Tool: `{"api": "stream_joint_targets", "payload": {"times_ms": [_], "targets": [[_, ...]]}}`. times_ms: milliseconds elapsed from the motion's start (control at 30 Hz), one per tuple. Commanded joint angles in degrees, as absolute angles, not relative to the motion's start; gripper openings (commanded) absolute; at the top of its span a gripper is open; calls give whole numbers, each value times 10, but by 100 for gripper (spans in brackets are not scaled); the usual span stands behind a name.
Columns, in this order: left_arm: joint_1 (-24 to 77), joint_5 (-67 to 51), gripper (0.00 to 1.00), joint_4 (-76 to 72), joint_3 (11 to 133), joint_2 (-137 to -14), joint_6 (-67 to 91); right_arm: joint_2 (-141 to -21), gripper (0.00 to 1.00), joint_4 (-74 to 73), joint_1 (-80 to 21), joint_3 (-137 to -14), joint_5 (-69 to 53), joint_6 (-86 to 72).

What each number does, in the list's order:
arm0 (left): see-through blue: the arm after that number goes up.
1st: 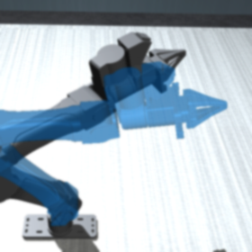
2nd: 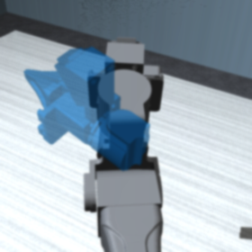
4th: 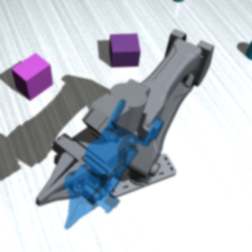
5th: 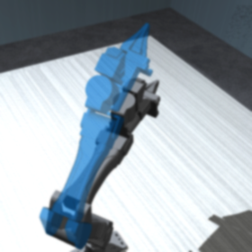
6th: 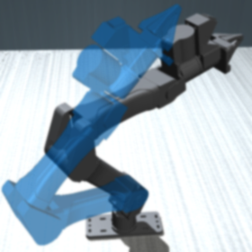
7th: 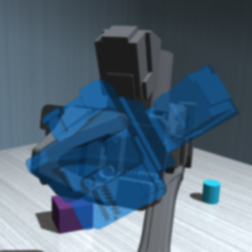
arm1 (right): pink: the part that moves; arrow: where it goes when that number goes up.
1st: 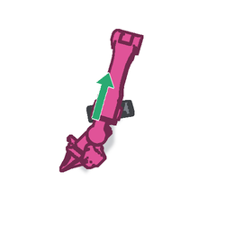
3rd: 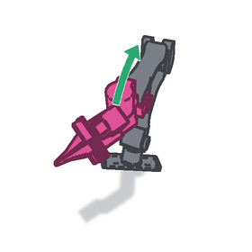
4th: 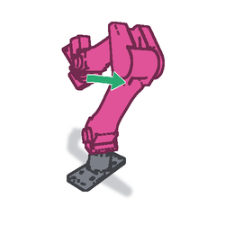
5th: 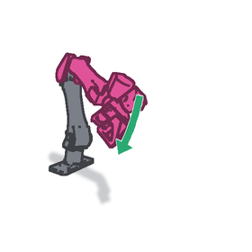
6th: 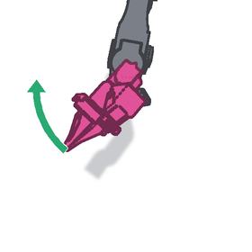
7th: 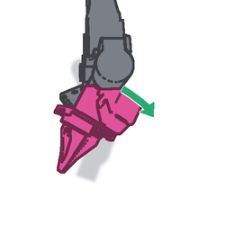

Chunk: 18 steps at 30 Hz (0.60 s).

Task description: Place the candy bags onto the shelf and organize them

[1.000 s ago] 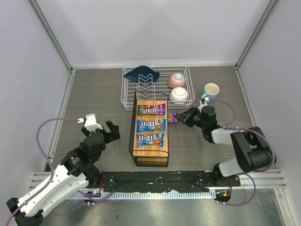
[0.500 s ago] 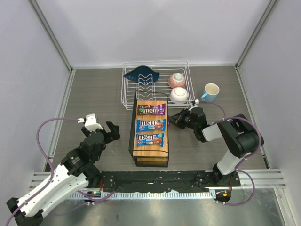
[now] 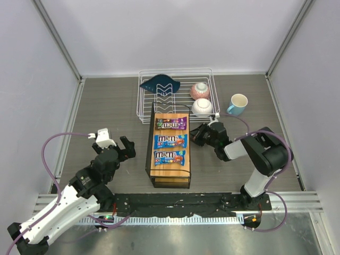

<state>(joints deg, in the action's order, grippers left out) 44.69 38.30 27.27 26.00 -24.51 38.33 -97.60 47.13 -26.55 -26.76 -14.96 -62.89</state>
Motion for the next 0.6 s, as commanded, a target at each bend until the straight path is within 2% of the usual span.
{"api": "stream_joint_targets", "payload": {"times_ms": [0,567], "targets": [[449,387,100,251,262,-245,376,-982,1,519,-280,-274,-125,-642],[449,382,100,255,261,-238,378,-980,1,540,-292,-250,-119,-659]]}}
